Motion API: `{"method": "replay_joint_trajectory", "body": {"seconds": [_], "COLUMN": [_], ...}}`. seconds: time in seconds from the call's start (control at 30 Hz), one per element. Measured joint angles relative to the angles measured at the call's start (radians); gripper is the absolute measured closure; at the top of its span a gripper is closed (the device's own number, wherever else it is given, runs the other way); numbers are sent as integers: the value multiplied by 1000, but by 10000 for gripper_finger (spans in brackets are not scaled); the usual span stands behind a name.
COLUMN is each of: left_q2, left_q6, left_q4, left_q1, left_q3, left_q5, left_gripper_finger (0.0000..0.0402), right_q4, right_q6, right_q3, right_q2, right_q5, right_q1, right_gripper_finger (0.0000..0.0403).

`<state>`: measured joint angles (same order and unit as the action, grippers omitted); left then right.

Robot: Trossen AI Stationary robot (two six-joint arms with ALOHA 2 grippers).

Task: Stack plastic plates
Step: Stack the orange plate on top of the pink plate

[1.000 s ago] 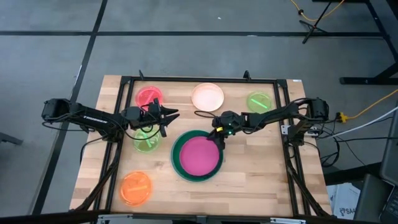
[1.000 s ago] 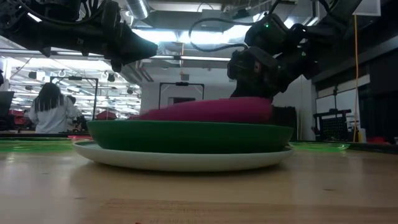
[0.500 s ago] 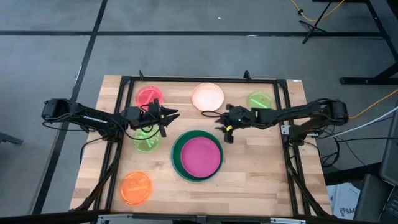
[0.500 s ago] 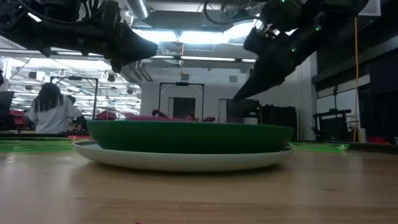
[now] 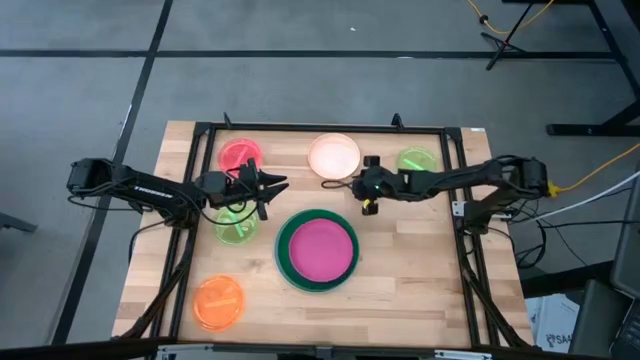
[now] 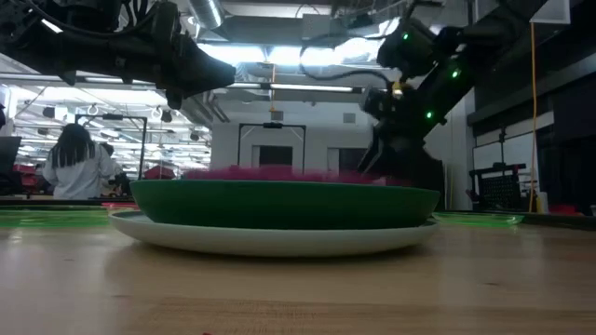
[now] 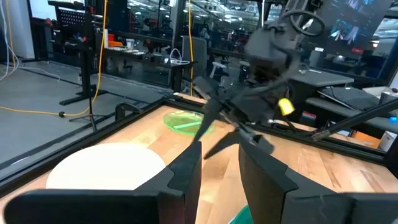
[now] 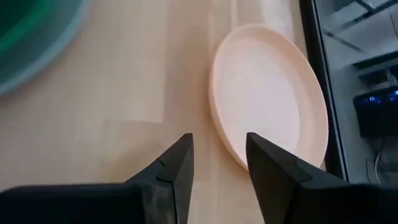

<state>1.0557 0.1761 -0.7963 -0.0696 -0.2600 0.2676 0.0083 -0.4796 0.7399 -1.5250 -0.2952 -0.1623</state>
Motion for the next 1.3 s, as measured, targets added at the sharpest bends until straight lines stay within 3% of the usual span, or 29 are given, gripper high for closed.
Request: {"method": "replay_joint_trajectory", "body": {"seconds": [0.53,0.83,1.3], "left_q2": [0,0,0], "left_q6": [-2,-2,-3], "left_q4": [2,2,2], "left_q1": [0,0,0], "left_q3": [0,0,0], "left_q5": [0,0,3], "left_gripper_finger": [301,301,301], "right_q4": [159,235,98], "right_q6": [-81,-108,-104], "right_q3": [0,3,176], "right_q2": [-153,-209,-341], "right_q5": [256,244,228], "right_q1": [-187,-185,-185], "right_gripper_finger": [265,265,265]}}
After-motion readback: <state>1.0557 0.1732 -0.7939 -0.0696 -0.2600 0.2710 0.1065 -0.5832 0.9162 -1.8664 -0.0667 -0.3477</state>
